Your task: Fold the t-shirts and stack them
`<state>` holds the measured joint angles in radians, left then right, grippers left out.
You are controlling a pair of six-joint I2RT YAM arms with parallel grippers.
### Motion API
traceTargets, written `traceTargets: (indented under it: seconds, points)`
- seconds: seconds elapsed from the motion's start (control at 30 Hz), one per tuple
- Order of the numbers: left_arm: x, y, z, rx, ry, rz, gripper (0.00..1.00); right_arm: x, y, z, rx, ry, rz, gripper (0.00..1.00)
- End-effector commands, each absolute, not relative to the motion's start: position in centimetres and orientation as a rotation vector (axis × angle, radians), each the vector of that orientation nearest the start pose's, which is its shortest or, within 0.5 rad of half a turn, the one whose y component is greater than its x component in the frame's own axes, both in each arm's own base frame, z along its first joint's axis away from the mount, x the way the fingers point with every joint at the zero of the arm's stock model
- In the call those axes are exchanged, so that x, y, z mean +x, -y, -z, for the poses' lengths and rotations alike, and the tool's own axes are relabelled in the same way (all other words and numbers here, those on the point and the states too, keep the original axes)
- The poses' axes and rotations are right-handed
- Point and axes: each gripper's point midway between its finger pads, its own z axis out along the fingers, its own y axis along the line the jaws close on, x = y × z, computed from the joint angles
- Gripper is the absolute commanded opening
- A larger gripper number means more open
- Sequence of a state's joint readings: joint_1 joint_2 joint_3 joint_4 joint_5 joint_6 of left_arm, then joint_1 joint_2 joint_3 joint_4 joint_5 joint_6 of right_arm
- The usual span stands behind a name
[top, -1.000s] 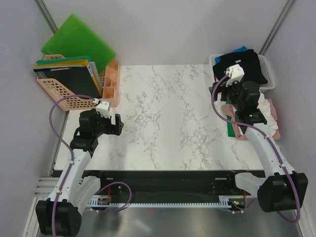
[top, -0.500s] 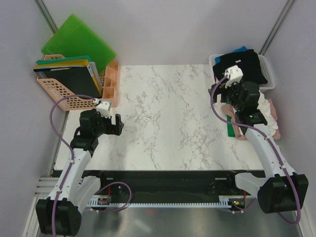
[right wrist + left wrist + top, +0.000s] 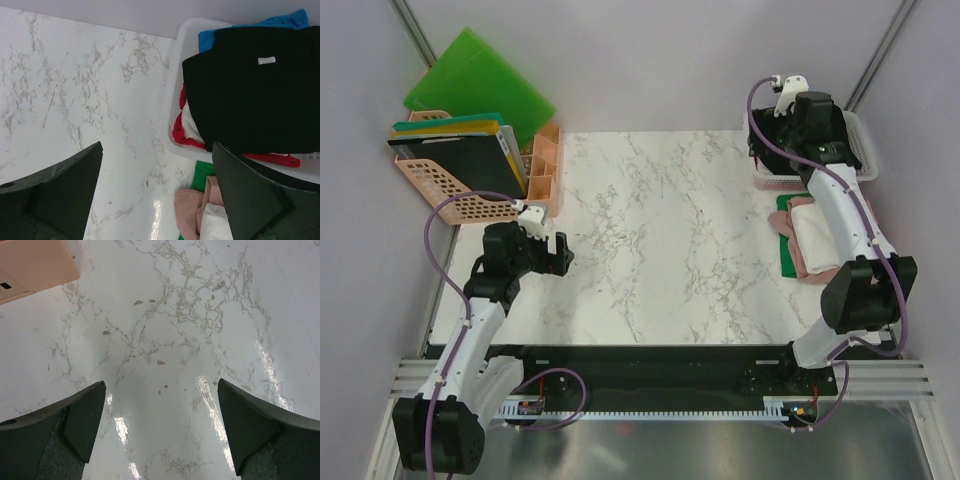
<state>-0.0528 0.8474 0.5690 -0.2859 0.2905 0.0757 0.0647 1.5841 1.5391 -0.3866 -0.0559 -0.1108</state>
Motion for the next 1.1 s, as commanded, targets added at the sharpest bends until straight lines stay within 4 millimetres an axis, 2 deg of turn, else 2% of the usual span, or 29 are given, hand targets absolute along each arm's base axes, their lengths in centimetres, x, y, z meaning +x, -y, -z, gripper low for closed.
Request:
traceTargets:
  seconds: [0.0, 0.03, 0.07, 0.1, 0.13, 0.2, 0.23, 0.27, 0.33, 0.37, 0.43, 0.57, 0.6, 0.63, 0.77, 0.83, 0.9, 0.93, 1.07]
  points:
    - [28.1, 6.4, -14.4, 0.345, -2.074, 0.295, 1.00, 49.1, -2.1, -28.6, -0.085, -2.064, -0.031, 0.98]
    - [28.1, 6.4, -14.5, 0.345, -2.072, 0.295, 1.00, 50.1, -2.0, -29.8, -0.074, -2.037, -0.043, 0.98]
    - [28.1, 6.3, -14.6, 0.346, -2.069, 0.287, 1.00, 51.5, -1.0, -28.0, -0.035, -2.076, -0.045, 0.98]
    - [28.1, 6.3, -14.4, 0.347, -2.072, 0.285, 1.00, 52.3, -1.0, -27.6, -0.026, -2.084, -0.050, 0.98]
    - [28.1, 6.2, -14.5, 0.346, -2.071, 0.277, 1.00, 54.0, 1.2, -26.5, 0.086, -2.107, -0.066, 0.98]
    - [28.1, 5.9, -14.2, 0.342, -2.081, 0.259, 1.00, 55.5, 2.5, -25.4, 0.166, -2.126, -0.083, 0.96]
    - [28.2, 5.8, -14.2, 0.341, -2.083, 0.251, 1.00, 56.3, 3.2, -26.1, 0.214, -2.108, -0.122, 0.95]
    - [28.1, 5.5, -14.1, 0.336, -2.094, 0.235, 1.00, 57.4, 3.6, -23.7, 0.232, -2.147, -0.138, 0.91]
    - [28.2, 5.3, -14.2, 0.330, -2.094, 0.220, 1.00, 58.4, 4.4, -23.5, 0.253, -2.140, -0.138, 0.84]
    - [28.2, 5.3, -14.1, 0.331, -2.098, 0.218, 1.00, 59.0, 4.6, -22.2, 0.243, -2.161, -0.122, 0.82]
    - [28.2, 5.2, -14.3, 0.329, -2.097, 0.215, 1.00, 59.8, 5.0, -21.3, 0.238, -2.166, -0.098, 0.77]
    - [28.4, 4.8, -13.8, 0.336, -2.103, 0.186, 1.00, 61.0, 6.1, -20.7, 0.213, -2.158, -0.026, 0.71]
    - [28.6, 4.7, -13.5, 0.337, -2.099, 0.177, 1.00, 61.2, 6.5, -20.5, 0.205, -2.159, -0.005, 0.74]
    - [28.8, 4.5, -13.2, 0.329, -2.107, 0.165, 1.00, 61.5, 6.8, -20.6, 0.204, -2.150, 0.006, 0.83]
    - [29.2, 4.4, -12.4, 0.320, -2.137, 0.163, 1.00, 62.3, 7.7, -17.2, 0.216, -2.197, 0.051, 0.97]
    - [29.2, 4.2, -12.4, 0.314, -2.146, 0.149, 1.00, 62.7, 8.1, -15.3, 0.224, -2.219, 0.066, 0.98]
    - [29.0, 4.0, -13.0, 0.313, -2.127, 0.136, 1.00, 63.1, 8.5, -14.2, 0.241, -2.224, 0.094, 0.98]
    - [29.0, 3.9, -13.3, 0.309, -2.117, 0.128, 1.00, 63.2, 8.6, -12.7, 0.246, -2.245, 0.097, 0.98]
    - [28.5, 3.6, -14.2, 0.311, -2.082, 0.105, 1.00, 63.7, 8.8, -9.8, 0.258, -2.274, 0.110, 0.98]
